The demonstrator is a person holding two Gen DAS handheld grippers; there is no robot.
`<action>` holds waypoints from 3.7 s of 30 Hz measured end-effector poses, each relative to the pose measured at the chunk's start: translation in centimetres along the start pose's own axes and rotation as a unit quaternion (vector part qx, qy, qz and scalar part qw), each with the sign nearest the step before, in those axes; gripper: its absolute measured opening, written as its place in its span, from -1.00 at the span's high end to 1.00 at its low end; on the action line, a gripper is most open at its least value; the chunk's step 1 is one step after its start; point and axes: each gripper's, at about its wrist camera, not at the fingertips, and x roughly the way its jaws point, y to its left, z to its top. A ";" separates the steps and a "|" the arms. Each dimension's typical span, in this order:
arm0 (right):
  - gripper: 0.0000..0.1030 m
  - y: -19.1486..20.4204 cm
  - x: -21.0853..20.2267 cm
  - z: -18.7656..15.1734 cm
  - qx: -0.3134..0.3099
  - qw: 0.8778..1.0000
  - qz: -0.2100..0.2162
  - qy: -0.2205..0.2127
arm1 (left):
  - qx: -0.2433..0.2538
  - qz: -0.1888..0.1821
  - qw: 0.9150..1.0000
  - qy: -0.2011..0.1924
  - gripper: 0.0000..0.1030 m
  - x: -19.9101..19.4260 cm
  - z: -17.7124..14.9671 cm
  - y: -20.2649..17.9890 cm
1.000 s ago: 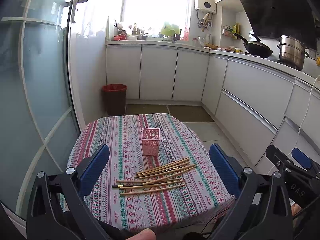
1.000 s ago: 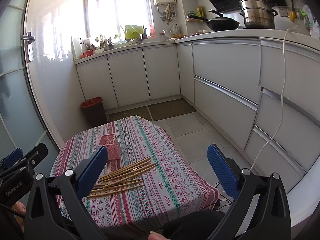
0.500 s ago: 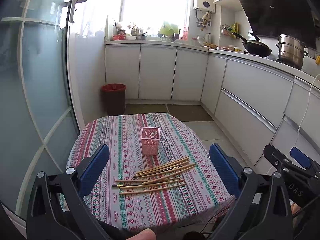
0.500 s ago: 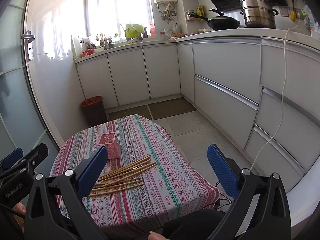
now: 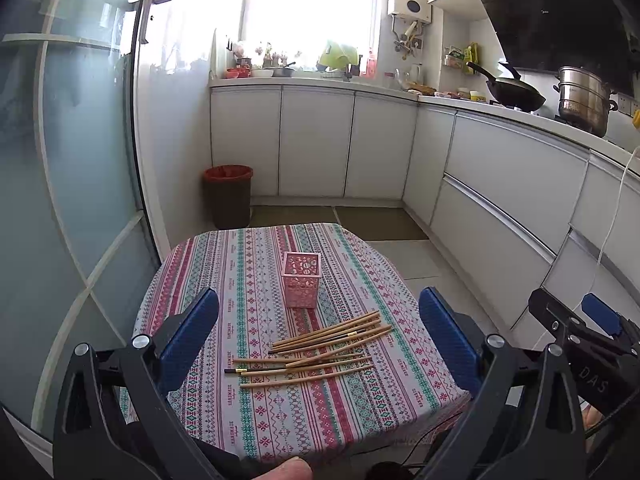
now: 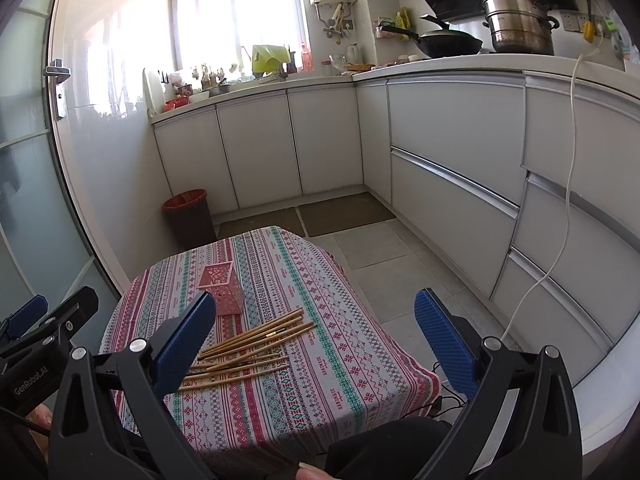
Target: Organize utensils
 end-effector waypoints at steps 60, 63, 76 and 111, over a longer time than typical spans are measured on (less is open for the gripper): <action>-0.88 -11.9 20.8 -6.9 0.207 0.951 0.140 0.180 | 0.442 -0.256 0.712 0.482 0.17 34.7 -16.0 -10.7; -0.88 -11.5 20.6 -6.8 0.197 0.955 0.128 0.180 | 0.431 -0.249 0.726 0.475 0.79 34.9 -15.2 -9.0; -0.88 -10.0 21.5 -7.0 0.194 0.958 0.081 0.193 | 0.403 -0.223 0.802 0.379 0.89 32.1 -14.9 -6.2; 0.65 6.3 36.3 -13.0 0.236 0.847 -0.086 0.470 | 0.071 -0.216 0.973 -0.036 0.91 8.1 2.1 12.6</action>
